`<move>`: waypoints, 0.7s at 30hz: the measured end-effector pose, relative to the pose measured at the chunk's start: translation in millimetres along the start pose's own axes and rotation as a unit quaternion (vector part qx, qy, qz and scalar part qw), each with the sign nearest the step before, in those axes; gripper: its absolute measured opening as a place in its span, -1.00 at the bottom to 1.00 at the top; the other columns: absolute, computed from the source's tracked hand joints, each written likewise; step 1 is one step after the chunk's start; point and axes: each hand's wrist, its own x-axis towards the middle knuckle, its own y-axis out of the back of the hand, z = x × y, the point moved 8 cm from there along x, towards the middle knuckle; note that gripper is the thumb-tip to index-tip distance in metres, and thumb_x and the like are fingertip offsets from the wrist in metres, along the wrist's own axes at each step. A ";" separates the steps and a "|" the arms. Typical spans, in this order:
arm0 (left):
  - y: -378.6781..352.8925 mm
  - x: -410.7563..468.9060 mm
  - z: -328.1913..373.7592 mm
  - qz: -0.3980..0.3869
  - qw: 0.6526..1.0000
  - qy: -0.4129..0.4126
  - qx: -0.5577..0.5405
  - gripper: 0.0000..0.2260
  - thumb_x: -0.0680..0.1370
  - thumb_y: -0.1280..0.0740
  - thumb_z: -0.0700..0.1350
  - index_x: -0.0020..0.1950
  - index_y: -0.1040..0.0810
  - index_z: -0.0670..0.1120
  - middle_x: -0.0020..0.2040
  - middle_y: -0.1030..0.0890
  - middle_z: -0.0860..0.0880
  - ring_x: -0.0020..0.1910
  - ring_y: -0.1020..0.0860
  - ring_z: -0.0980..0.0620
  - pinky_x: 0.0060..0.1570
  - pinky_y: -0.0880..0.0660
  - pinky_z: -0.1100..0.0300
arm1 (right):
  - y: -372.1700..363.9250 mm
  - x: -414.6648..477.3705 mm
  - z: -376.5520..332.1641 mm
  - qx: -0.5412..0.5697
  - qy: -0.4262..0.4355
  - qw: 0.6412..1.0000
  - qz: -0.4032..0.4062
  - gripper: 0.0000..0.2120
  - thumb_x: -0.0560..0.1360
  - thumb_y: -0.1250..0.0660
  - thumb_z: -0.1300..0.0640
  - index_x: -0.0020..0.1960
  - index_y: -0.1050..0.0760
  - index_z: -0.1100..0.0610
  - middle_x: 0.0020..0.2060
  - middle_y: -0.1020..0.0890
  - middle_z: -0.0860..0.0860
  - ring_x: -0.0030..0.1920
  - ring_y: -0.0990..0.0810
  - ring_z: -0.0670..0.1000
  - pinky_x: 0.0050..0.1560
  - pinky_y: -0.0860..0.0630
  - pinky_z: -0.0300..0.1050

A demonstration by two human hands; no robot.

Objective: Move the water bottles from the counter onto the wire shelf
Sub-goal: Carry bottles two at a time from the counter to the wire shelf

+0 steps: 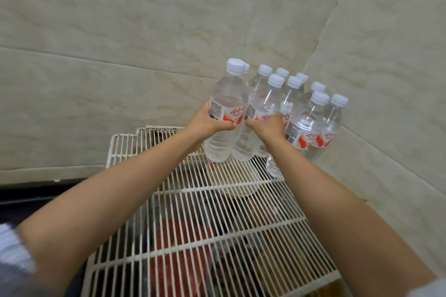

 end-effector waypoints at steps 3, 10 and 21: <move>-11.1 7.4 3.0 -0.002 1.000 0.005 -0.003 -0.50 0.31 -0.46 -0.35 0.18 -0.42 -0.08 0.00 -0.58 0.00 -0.05 -0.55 0.09 -0.11 -0.47 0.30 | -3.1 -2.2 -1.3 -0.056 0.012 0.998 -0.039 -0.74 0.39 -0.41 0.10 -0.01 -0.46 0.20 -0.13 -0.59 0.06 -0.06 -0.58 0.08 0.04 -0.55 -0.03; -19.0 12.4 -13.1 0.000 0.999 0.037 -0.021 -0.44 0.29 -0.42 -0.43 0.24 -0.40 -0.13 0.06 -0.56 -0.07 0.04 -0.54 -0.02 -0.09 -0.48 0.26 | -9.4 -37.5 20.2 -0.009 0.020 0.991 -0.132 -0.76 0.44 -0.29 0.34 0.11 -0.45 0.23 -0.03 -0.58 0.10 -0.03 -0.53 0.04 -0.05 -0.45 -0.15; -21.8 -5.4 -11.7 0.072 0.997 0.024 -0.007 -0.24 0.34 -0.40 -0.41 0.41 -0.16 0.02 0.28 -0.44 -0.16 0.21 -0.47 -0.10 0.15 -0.44 0.00 | -2.4 -83.6 61.9 0.078 -0.006 0.989 -0.129 -0.56 0.50 -0.27 0.17 0.35 -0.27 0.16 0.22 -0.45 0.10 0.14 -0.46 0.04 0.04 -0.42 -0.14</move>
